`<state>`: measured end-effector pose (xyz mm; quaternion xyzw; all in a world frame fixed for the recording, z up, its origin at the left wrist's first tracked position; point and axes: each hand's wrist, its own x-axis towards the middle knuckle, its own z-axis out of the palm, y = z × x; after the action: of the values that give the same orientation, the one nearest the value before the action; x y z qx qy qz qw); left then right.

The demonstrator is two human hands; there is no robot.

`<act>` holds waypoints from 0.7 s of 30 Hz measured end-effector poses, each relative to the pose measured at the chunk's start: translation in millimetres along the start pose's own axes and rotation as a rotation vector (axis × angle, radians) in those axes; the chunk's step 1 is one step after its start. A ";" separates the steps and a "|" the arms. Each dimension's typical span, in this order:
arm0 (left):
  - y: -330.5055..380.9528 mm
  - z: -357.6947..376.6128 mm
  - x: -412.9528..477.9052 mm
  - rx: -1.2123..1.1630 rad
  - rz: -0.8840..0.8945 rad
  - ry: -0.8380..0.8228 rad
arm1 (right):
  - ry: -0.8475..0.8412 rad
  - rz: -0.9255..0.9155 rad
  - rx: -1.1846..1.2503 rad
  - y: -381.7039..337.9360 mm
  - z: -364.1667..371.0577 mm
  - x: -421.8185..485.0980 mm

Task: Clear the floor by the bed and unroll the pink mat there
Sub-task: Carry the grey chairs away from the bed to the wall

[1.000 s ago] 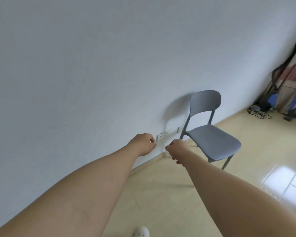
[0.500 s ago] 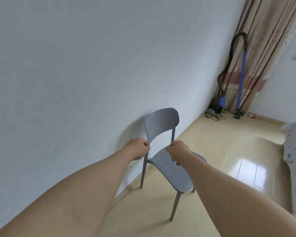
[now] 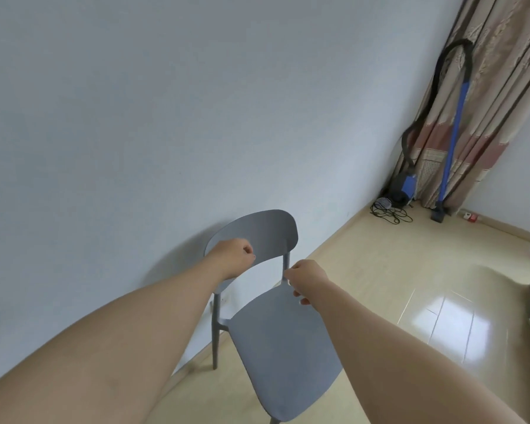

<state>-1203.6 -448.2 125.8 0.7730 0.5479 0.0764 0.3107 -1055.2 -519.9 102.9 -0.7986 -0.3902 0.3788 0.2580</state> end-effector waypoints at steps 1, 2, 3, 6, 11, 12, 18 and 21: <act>6.4 2.3 15.2 -0.018 -0.008 0.015 | -0.018 0.006 -0.006 -0.2 -6.5 18.1; 10.7 4.3 29.7 -0.039 -0.020 0.032 | -0.030 0.014 0.000 0.1 -10.0 37.4; 12.0 5.7 42.4 -0.054 -0.034 0.038 | -0.044 0.026 0.001 0.2 -11.6 54.1; 4.8 6.6 80.1 -0.068 -0.091 0.067 | -0.107 0.038 0.004 -3.0 -9.1 93.3; -15.3 -1.6 172.2 0.025 -0.159 0.124 | -0.137 0.100 0.058 -20.6 6.8 174.7; -18.6 -1.2 181.5 0.096 -0.159 0.118 | -0.137 0.117 0.080 -21.6 9.3 181.5; -52.1 -2.0 262.0 0.312 -0.187 -0.074 | -0.143 0.205 0.138 -46.9 22.4 250.2; -65.7 0.7 286.1 0.356 -0.182 -0.167 | -0.139 0.244 0.127 -48.8 23.4 272.4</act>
<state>-1144.8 -179.0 24.7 0.7665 0.5928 -0.1142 0.2191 -983.7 -266.7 14.0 -0.7940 -0.2824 0.4857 0.2323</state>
